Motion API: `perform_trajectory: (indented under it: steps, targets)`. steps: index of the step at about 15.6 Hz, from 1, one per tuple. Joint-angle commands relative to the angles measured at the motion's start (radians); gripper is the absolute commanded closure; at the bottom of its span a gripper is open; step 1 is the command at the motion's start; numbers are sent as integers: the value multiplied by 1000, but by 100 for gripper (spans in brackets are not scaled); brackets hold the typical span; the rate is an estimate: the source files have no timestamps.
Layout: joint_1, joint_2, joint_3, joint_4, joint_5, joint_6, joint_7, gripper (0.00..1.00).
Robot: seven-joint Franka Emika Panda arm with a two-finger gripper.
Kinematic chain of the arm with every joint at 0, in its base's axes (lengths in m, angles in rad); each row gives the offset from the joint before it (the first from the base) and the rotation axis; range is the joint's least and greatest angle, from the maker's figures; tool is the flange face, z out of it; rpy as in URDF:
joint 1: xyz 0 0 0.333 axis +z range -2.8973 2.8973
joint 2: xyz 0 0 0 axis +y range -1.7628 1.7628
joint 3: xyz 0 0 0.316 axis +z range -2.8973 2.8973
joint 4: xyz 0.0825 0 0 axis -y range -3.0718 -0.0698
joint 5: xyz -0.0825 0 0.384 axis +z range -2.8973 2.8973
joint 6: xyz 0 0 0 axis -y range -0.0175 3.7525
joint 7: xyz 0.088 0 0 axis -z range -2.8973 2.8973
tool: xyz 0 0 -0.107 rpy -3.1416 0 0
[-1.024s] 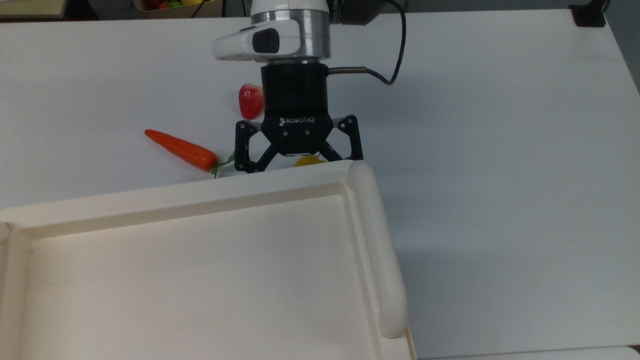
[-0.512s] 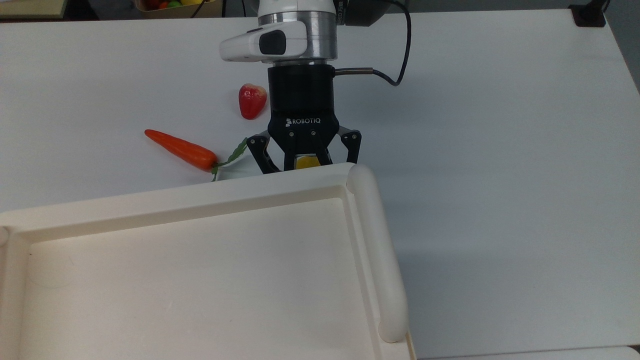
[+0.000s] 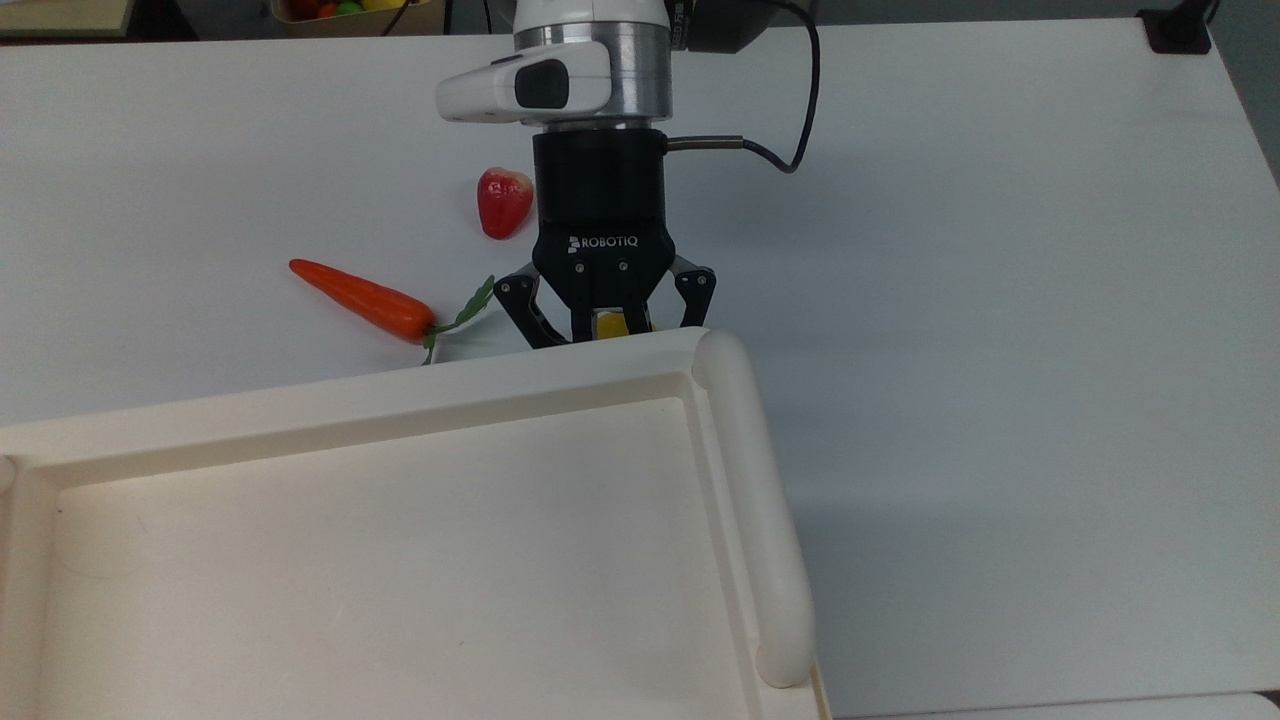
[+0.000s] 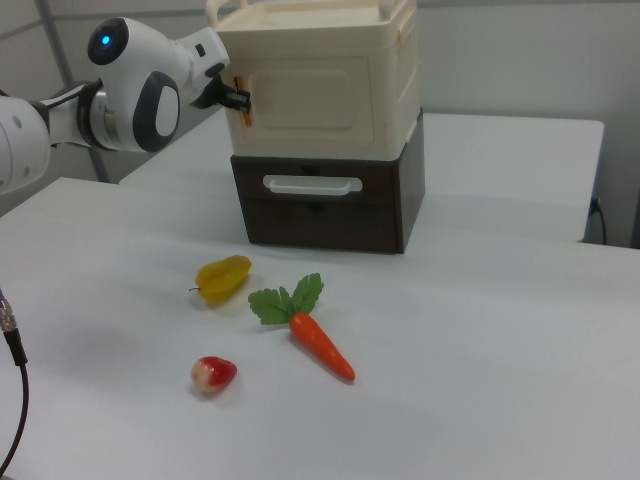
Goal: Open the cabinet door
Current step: 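Close the gripper on the cream cabinet door's edge, then pull the door edge outward, swinging the door open on its hinge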
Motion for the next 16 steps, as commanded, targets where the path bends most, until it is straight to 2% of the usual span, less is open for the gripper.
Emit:
perform_trajectory:
  steps: [1, 4, 10, 16]
  targets:
    - [10, -67, -18, -82, -17, -17, 51, 100]
    - [5, -131, -18, -115, -15, -124, 44, 100]
    - [1, -179, -18, -158, -14, -250, 44, 100]
    - [-58, -281, -16, -174, 6, -581, -9, 100]
